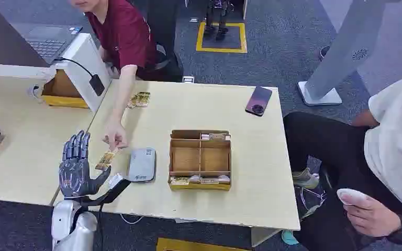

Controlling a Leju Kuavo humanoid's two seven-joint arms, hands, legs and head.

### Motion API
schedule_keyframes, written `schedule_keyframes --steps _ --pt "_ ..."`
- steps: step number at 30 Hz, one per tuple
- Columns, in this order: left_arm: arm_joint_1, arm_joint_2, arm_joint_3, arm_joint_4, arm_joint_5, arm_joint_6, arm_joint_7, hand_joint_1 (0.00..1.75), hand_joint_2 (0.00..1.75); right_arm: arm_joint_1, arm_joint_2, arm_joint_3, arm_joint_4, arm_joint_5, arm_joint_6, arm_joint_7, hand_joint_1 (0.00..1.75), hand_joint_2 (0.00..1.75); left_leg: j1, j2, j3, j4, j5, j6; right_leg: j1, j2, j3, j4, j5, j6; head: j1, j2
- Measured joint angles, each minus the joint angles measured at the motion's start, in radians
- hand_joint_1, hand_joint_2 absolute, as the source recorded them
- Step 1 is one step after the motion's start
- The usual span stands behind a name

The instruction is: Pass the card to the sensor for recognition and then transmit it.

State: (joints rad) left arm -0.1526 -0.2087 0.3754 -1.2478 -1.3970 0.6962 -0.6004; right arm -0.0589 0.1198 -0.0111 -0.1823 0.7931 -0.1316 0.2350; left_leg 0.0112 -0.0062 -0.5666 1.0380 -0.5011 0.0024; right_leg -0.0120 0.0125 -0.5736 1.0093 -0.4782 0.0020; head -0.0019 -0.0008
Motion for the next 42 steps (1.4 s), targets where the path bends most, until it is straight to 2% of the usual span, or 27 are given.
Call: schedule_keyframes --steps 1,2,23,26,27,28,31,33,39,42 --pt "-0.002 0.000 0.000 0.001 0.000 0.000 -0.002 1.52 1.75 0.000 0.000 0.000 0.000 0.000 0.000 0.000 0.00 0.00 0.000 0.000 0.000 0.000 0.000 0.000 0.000 0.000 0.000 0.000 0.000 0.000 0.000 0.000" --pt "-0.002 0.000 0.000 0.002 0.001 0.000 -0.003 1.75 1.75 0.000 0.000 0.000 0.000 0.001 0.000 -0.001 0.00 0.00 0.000 0.000 0.000 0.000 0.000 0.000 0.000 0.000 0.000 0.000 0.000 0.000 0.000 0.000" --pt "-0.009 0.000 -0.003 0.040 0.095 0.000 -0.092 1.75 1.75 -0.002 0.003 -0.019 0.000 0.024 0.000 -0.003 0.00 0.00 0.000 0.000 0.000 0.000 0.000 0.000 0.000 0.000 0.000 0.000 0.000 0.000 0.000 0.000" --pt "-0.007 0.016 -0.043 0.060 0.191 -0.001 -0.035 1.75 1.75 -0.002 0.003 -0.019 -0.001 0.018 -0.002 -0.003 0.00 0.00 0.000 0.000 0.000 0.000 0.000 0.000 0.000 0.000 0.000 0.000 0.000 0.000 0.000 0.000" --pt "-0.011 0.021 -0.057 0.076 0.226 -0.002 -0.034 1.75 1.75 -0.002 0.003 -0.020 -0.001 0.018 -0.002 -0.003 0.00 0.00 0.000 0.000 0.000 0.000 0.000 0.000 0.000 0.000 0.000 0.000 0.000 0.000 0.000 0.000" --pt "-0.019 0.029 -0.074 0.105 0.281 -0.026 -0.016 1.75 1.75 -0.003 0.003 -0.022 -0.001 0.018 -0.002 -0.003 0.00 0.00 0.000 0.000 0.000 0.000 0.000 0.000 0.000 0.000 0.000 0.000 0.000 0.000 0.000 0.000" --pt "-0.034 0.055 -0.150 0.166 0.437 -0.156 0.061 1.75 1.75 -0.003 0.004 -0.034 -0.001 0.018 -0.005 -0.003 0.00 0.00 0.000 0.000 0.000 0.000 0.000 0.000 0.000 0.000 0.000 0.000 0.000 0.000 0.000 0.000" --pt "-0.048 0.067 -0.197 0.188 0.548 -0.299 0.104 1.75 1.75 -0.003 0.005 -0.045 -0.001 0.018 -0.008 -0.004 0.00 0.00 0.000 0.000 0.000 0.000 0.001 0.000 0.000 0.000 0.000 0.000 0.000 0.000 0.000 0.000" --pt "-0.058 0.087 -0.273 0.203 0.836 -0.621 0.185 1.75 1.75 0.000 0.006 -0.069 -0.001 0.021 -0.013 -0.005 0.00 0.00 0.000 0.000 0.000 0.000 0.001 0.000 0.000 0.000 0.000 0.000 0.000 0.000 0.000 0.000" --pt "-0.054 0.094 -0.295 0.190 0.950 -0.706 0.219 1.75 1.75 0.002 0.006 -0.077 -0.001 0.024 -0.014 -0.003 0.00 0.00 0.000 0.000 0.000 0.000 0.001 0.000 0.000 0.000 0.000 0.000 0.000 0.000 0.000 0.000"
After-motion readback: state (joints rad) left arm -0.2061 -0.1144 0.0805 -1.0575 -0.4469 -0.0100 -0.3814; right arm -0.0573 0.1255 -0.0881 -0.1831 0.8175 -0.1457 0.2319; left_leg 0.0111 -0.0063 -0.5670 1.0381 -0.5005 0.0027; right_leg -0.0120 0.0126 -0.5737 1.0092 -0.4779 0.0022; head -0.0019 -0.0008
